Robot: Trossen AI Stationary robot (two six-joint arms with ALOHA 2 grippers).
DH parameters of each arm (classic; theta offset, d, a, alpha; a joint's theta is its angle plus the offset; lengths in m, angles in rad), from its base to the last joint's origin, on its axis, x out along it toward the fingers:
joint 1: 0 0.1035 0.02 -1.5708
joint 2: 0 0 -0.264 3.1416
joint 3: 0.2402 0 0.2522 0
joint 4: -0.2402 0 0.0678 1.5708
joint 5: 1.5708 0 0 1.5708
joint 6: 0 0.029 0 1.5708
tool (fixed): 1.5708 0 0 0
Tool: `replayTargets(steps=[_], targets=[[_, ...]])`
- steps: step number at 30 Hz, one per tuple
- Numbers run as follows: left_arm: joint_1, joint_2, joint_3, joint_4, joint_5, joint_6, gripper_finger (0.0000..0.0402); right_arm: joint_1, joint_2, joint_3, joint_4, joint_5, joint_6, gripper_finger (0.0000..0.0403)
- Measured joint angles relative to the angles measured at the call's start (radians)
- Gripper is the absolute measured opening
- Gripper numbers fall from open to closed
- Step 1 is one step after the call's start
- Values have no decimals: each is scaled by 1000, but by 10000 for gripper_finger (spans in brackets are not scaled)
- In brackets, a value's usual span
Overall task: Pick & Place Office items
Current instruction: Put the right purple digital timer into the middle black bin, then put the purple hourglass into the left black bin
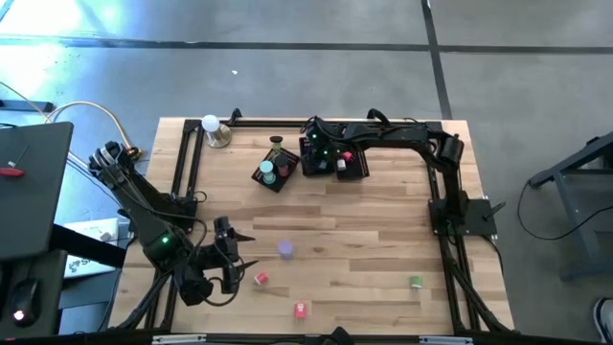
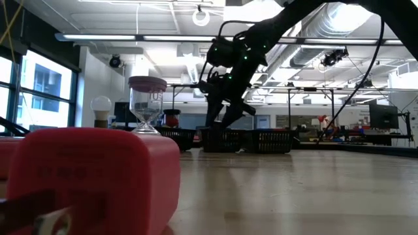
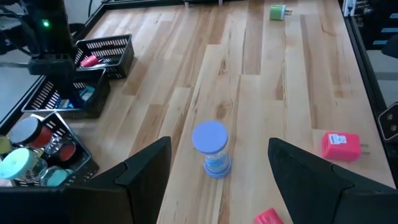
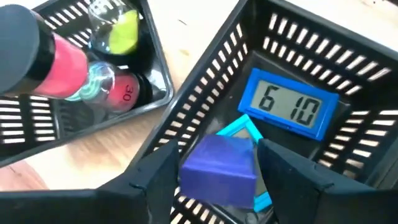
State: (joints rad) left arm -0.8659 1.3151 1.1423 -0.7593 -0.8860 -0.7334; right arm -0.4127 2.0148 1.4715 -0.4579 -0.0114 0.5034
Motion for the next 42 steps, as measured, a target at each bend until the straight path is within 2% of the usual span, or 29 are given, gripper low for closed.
replayTargets(steps=[15, 22, 29, 42], targets=[[0, 6, 0, 1, 9, -16, 260, 0, 0, 0, 6, -3, -37, 209], [0, 7, 0, 0, 18, -31, 260, -3, 0, 0, 35, -118, -63, 232], [0, 7, 0, 0, 19, -32, 260, -3, -1, 0, 29, 10, -8, 239], [0, 7, 0, 0, 27, -34, 260, -2, -1, 0, 29, 7, -16, 240]])
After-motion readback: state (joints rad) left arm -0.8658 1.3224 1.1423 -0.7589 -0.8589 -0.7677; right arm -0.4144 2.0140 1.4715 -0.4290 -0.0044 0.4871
